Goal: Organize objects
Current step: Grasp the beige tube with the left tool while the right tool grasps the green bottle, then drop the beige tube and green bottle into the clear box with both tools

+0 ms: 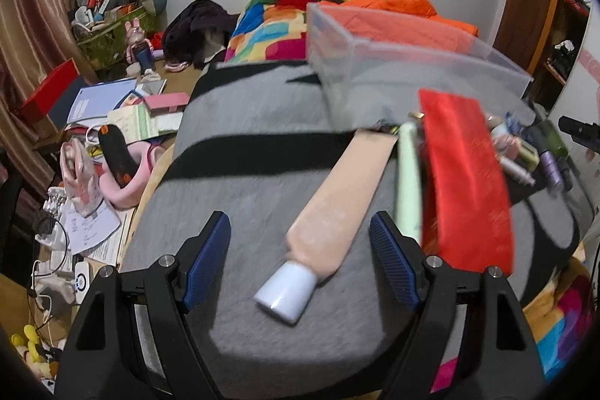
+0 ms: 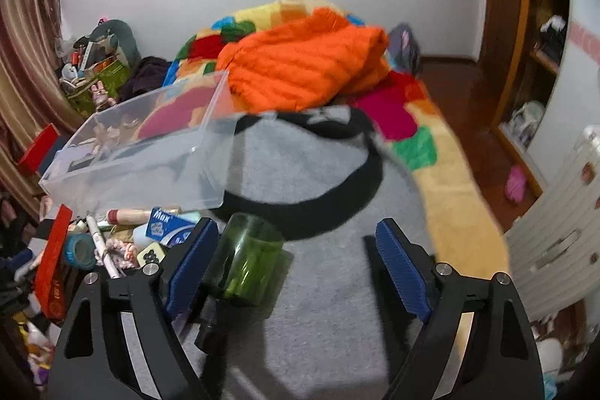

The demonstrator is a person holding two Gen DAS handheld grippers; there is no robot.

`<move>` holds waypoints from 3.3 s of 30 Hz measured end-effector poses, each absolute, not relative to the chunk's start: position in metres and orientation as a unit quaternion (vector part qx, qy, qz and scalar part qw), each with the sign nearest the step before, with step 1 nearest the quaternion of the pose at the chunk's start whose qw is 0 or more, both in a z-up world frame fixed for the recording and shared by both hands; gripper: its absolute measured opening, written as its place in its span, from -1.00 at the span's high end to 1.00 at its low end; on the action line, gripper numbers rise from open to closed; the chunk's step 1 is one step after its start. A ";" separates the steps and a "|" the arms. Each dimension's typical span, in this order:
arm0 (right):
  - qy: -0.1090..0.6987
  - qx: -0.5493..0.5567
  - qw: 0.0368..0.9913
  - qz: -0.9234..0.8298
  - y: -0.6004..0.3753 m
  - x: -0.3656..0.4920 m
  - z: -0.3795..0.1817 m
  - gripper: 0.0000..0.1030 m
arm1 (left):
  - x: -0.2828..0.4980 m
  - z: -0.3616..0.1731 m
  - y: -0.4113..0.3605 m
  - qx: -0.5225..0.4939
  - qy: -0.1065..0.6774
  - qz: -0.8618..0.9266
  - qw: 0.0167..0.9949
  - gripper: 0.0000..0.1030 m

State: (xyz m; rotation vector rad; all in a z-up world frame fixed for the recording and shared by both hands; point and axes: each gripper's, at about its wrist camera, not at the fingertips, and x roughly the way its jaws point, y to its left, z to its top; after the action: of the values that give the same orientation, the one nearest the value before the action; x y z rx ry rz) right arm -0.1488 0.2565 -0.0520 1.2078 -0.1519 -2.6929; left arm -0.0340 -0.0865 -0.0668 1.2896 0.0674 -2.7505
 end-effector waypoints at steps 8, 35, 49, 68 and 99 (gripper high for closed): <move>-0.046 0.429 0.111 -0.895 0.234 -0.160 -0.070 -0.35 | -0.034 -0.070 -0.084 0.402 0.013 -0.915 0.027 -0.09; -0.044 0.438 0.134 -0.888 0.229 -0.149 -0.076 0.21 | -0.014 -0.068 -0.054 0.382 -0.008 -0.924 0.019 0.57; -0.045 0.375 0.148 -0.914 0.233 -0.118 -0.026 0.24 | 0.014 -0.024 -0.079 0.335 0.043 -0.940 0.035 0.92; -0.022 0.285 0.176 -0.942 0.203 -0.124 0.047 0.25 | -0.024 -0.052 -0.069 0.412 0.032 -0.910 0.016 0.01; 0.037 0.294 0.195 -0.935 0.124 -0.206 0.044 0.25 | -0.053 0.030 -0.071 0.301 0.025 -0.953 -0.005 0.86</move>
State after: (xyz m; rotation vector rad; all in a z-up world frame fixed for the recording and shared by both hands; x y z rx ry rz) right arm -0.2062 0.1239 0.0435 0.8241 0.1034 -2.6216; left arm -0.0532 -0.0714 0.0302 0.9477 0.0775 -3.0044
